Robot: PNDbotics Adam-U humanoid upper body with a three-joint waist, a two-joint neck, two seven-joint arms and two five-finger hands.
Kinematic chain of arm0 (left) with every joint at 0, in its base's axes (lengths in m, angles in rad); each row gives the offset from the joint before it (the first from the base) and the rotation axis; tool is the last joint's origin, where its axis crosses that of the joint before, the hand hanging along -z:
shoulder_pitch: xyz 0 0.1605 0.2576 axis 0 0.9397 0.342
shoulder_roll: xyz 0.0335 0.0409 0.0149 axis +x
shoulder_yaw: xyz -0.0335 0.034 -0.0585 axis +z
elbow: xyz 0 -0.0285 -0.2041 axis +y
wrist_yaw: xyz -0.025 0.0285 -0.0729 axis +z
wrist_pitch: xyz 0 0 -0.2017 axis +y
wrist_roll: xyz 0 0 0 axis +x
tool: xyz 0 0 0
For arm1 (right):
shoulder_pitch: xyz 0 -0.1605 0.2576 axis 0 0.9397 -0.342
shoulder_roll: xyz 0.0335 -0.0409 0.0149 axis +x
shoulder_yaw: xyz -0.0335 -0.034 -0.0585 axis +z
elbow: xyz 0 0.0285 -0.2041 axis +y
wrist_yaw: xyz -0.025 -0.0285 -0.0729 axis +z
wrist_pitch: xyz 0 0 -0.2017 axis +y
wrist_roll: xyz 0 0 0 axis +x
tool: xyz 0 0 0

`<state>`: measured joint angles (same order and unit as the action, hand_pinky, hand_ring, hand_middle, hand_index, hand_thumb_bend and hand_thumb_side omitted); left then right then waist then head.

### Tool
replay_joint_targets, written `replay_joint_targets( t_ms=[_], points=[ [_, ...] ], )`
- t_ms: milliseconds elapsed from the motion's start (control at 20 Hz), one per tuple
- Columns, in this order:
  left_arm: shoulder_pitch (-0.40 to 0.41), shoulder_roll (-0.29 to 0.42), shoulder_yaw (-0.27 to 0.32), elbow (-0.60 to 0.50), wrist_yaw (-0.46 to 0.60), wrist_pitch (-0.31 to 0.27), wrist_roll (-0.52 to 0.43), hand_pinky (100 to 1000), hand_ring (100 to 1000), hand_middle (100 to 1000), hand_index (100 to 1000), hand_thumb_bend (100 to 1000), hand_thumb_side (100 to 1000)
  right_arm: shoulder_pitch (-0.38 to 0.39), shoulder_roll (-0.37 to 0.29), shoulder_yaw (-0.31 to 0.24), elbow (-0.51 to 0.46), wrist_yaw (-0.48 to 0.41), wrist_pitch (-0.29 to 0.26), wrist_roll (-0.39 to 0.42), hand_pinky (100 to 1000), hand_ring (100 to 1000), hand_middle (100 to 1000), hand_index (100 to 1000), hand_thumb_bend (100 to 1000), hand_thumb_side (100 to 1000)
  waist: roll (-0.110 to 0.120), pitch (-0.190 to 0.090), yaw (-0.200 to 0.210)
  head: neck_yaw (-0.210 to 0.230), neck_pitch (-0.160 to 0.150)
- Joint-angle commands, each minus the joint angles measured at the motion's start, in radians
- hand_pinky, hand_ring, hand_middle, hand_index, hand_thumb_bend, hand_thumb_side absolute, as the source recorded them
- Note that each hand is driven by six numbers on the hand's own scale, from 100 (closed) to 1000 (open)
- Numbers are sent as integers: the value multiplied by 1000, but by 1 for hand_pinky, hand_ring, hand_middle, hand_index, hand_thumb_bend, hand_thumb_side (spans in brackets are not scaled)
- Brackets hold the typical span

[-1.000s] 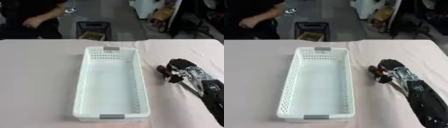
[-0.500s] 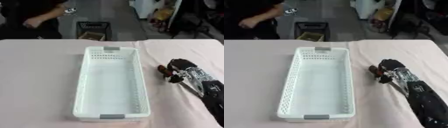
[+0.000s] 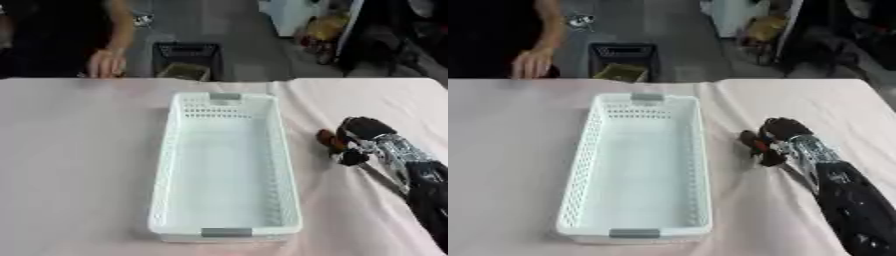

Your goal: Pick up objects on the table and place them in the box.

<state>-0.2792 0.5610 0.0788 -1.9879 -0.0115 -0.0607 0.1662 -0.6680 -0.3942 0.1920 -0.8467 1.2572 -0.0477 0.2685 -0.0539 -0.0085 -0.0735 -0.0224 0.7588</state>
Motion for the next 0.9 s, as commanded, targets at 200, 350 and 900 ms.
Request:
replay_joint_targets(
  t_ms=[200,350,900],
  points=[
    [-13,14,3,-12,3,0,-3,660,681,694,815,243,1000,0,-35,-13,-13,-4,26,-25,324,401,255,443,100,234,4,-6,-2,2,-9],
    [-13,14,3,-12,3,0,-3,660,681,695,815,243,1000,1,-37,-20,-22,-15,47,-52,290,378,207,399,100,213,4,-5,-2,3,-9],
    [-12,13,4,-12,2,1,-2,660,681,696,815,243,1000,5,-55,-48,-59,-55,98,-104,267,367,193,386,100,215,3,-4,-3,4,-12]
  ],
)
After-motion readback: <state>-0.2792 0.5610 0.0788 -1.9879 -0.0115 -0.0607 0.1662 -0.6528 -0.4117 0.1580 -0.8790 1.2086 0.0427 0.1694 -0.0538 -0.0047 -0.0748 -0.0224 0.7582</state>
